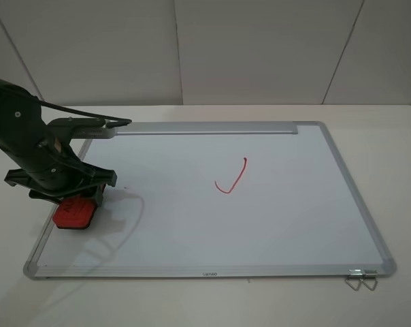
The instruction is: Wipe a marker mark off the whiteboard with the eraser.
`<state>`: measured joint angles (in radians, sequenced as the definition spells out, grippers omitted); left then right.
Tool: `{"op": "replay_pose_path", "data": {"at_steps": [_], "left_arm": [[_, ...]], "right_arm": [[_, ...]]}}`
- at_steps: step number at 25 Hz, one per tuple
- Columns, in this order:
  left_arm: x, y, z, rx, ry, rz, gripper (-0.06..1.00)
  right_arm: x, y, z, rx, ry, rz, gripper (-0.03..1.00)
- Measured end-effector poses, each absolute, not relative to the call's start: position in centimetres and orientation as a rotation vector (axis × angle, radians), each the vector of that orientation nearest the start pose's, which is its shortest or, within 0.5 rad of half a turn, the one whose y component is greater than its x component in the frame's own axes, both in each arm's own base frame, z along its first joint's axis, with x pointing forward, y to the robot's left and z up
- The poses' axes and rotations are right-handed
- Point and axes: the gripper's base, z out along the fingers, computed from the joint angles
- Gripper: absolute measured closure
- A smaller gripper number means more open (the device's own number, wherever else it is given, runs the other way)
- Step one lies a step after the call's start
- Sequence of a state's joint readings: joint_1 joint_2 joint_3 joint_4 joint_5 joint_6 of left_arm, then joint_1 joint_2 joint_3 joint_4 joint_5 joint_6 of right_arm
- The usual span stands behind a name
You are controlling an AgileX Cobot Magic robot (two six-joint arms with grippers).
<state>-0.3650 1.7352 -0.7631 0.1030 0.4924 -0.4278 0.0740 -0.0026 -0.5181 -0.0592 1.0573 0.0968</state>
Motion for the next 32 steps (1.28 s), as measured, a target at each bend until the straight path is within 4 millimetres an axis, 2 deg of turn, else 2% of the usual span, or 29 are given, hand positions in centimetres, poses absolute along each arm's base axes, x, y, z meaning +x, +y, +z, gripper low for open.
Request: {"op": "replay_pose_path", "data": {"at_steps": [5, 22, 25, 32], "left_arm": [[26.1, -9.5, 11.8, 0.035, 2.968, -0.018, 0.37], [26.4, -9.8, 12.1, 0.049, 2.942, -0.04, 0.31], [26.7, -10.3, 14.2, 0.098, 2.901, -0.049, 0.31], [27.6, -11.1, 22.1, 0.265, 2.785, -0.126, 0.31]], "right_arm": [[-0.7, -0.5, 28.3, 0.026, 2.019, 0.038, 0.24], [-0.7, -0.5, 28.3, 0.026, 2.019, 0.038, 0.24], [-0.7, -0.5, 28.3, 0.026, 2.019, 0.038, 0.24], [-0.7, -0.5, 28.3, 0.026, 2.019, 0.038, 0.24]]}}
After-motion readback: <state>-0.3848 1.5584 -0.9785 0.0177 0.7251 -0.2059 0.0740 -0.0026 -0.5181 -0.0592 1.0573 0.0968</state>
